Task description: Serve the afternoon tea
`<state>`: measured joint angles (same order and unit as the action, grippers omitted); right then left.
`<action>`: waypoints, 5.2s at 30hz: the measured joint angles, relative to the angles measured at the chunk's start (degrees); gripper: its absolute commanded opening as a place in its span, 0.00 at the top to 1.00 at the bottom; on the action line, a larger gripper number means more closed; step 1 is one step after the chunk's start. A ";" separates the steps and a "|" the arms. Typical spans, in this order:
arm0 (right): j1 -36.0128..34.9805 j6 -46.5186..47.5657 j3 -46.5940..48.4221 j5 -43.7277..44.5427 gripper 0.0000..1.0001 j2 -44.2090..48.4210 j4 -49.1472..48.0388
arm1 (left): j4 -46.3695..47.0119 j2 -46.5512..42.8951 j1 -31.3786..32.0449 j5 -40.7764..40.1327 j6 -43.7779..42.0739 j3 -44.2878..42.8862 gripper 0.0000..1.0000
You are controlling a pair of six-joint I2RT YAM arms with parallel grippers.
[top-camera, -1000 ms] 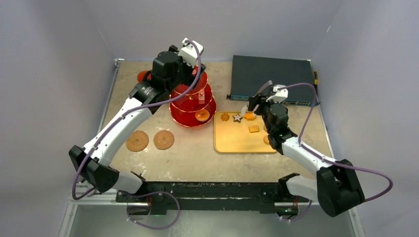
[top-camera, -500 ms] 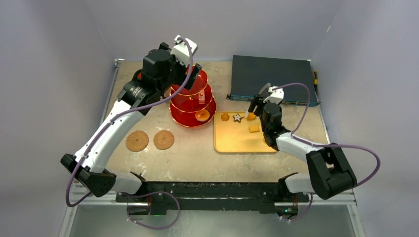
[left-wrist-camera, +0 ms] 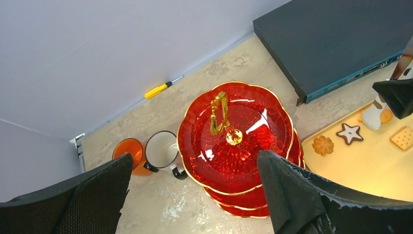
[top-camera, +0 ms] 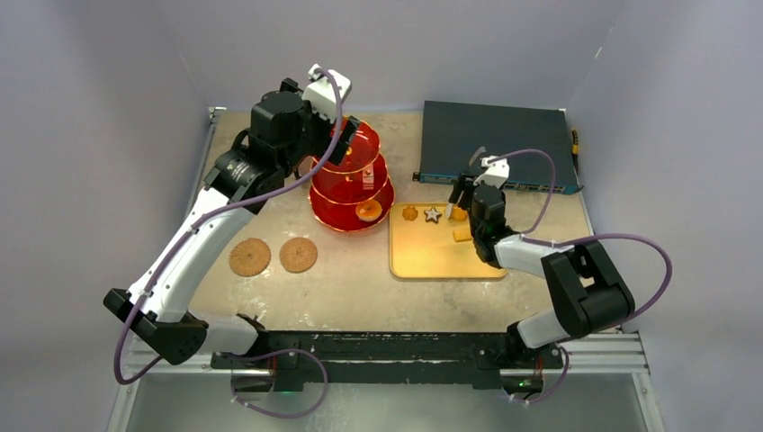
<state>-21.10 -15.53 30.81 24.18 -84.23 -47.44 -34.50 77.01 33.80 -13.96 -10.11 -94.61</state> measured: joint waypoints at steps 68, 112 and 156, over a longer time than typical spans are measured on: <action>-40.81 8.09 12.46 20.15 0.30 -21.90 -37.38 | 0.46 -3.54 -0.42 0.28 -1.44 1.25 0.01; -23.34 4.63 -9.05 29.66 0.24 1.95 -16.09 | 0.00 -3.54 -0.42 1.99 -1.42 1.25 0.01; -21.57 4.44 -1.29 22.95 0.32 -6.71 -12.31 | 0.02 -4.50 -0.42 1.97 -1.46 1.25 0.01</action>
<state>-42.68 -11.09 29.52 47.13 -90.94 -59.75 -34.48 72.51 33.39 -11.99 -11.57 -93.36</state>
